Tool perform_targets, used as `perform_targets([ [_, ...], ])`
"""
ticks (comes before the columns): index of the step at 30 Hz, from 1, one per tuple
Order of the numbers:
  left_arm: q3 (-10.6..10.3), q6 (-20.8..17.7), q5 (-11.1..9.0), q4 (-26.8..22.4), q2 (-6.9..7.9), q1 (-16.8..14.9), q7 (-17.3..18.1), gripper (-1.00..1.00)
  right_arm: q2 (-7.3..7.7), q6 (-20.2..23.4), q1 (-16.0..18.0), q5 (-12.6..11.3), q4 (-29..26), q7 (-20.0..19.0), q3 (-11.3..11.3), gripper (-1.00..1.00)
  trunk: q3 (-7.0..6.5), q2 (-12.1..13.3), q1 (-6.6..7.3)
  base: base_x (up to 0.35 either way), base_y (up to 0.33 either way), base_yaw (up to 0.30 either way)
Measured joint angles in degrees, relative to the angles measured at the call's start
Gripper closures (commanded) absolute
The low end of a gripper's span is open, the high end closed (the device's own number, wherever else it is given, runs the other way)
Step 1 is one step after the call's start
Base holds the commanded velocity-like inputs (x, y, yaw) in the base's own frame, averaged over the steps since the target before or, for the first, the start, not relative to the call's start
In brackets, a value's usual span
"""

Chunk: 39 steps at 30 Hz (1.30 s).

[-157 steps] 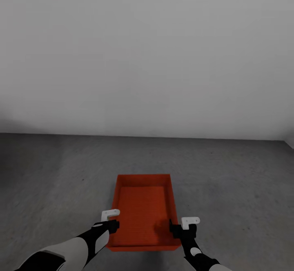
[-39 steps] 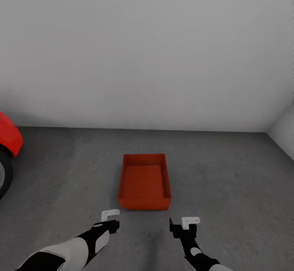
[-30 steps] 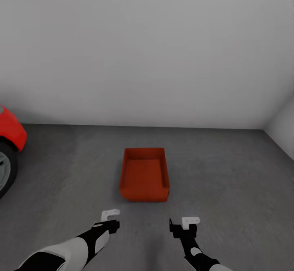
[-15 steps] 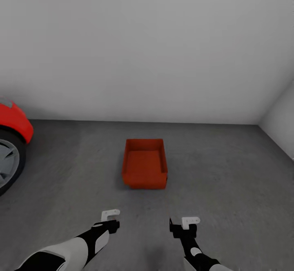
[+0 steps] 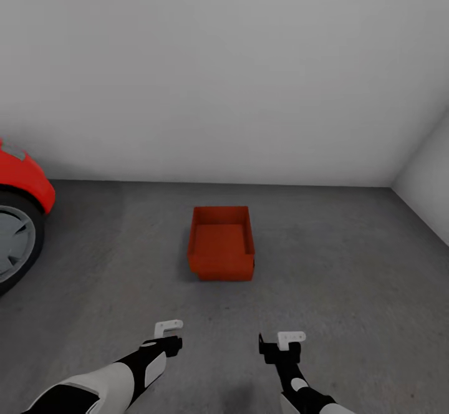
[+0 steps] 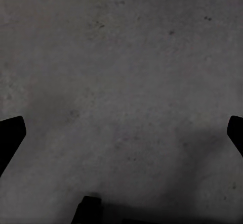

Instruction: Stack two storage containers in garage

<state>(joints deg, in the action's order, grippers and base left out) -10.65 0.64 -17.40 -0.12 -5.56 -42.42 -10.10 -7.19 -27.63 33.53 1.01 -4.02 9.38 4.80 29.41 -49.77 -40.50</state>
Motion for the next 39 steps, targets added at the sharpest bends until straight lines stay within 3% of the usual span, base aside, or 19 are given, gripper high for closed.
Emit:
perform_targets([
  [4, 0.0, 0.0, 0.0, 0.0, 0.12, 0.0, 0.0, -1.00, 0.37, 0.1, 0.0, 0.0, 0.0, 0.0, 0.0, -1.00, 0.00, 0.0, 0.00, -0.002, 0.000, 0.000],
  [7, 0.0, -0.1, -0.2, 0.1, 1.21, 0.0, 0.0, -1.00, 1.14, 0.4, 0.0, 0.0, 0.2, 0.3, -0.1, -1.00, 0.00, 0.0, 0.00, 0.000, 0.000, 0.000],
  [10, 0.0, -0.7, -0.2, 0.1, 3.92, 0.0, 0.0, -1.00, 4.38, 0.6, 0.0, -0.1, 1.4, 0.4, -0.2, -1.00, 0.00, 0.0, 0.00, 0.000, 0.000, 0.000],
  [11, 0.0, -1.0, -0.3, 0.1, 6.42, 0.2, 0.0, -1.00, 6.57, 0.7, 0.0, -0.3, 3.5, 0.3, -0.4, -1.00, 0.00, 0.0, 0.00, 0.000, 0.000, 0.000],
  [14, 0.0, -1.0, -0.3, 0.1, 9.49, 0.2, 0.6, -1.00, 8.59, 1.0, -0.3, -0.3, 5.2, 0.3, -0.1, -1.00, 0.00, 0.0, 0.00, 0.000, 0.000, 0.000],
  [17, 0.0, -1.1, -0.4, 0.1, 10.74, 0.5, 1.8, -1.00, 9.38, 1.1, -0.2, -0.2, 5.6, 0.3, 0.0, -1.00, 0.00, 0.0, 0.00, 0.000, 0.000, 0.000],
  [23, 0.0, -1.2, -0.4, 0.2, 11.26, 4.3, 2.6, -1.00, 10.14, 4.6, -0.2, -0.3, 5.8, 0.1, 0.0, -1.00, 0.00, 0.0, 0.00, 0.000, 0.000, 0.000],
  [30, 0.0, -1.3, -0.3, 0.2, 11.10, 9.5, 2.7, -1.00, 9.97, 18.1, -0.7, -0.2, 5.9, 0.1, 0.0, -1.00, 0.01, 0.0, 0.00, 0.000, 0.000, 0.000],
  [39, 0.1, -1.3, -0.3, 0.2, 9.30, 13.3, 2.8, -1.00, 9.42, 19.7, -9.9, -0.2, 5.9, -0.3, 0.0, -1.00, 0.01, 0.0, 0.00, 0.000, 0.000, 0.000],
])
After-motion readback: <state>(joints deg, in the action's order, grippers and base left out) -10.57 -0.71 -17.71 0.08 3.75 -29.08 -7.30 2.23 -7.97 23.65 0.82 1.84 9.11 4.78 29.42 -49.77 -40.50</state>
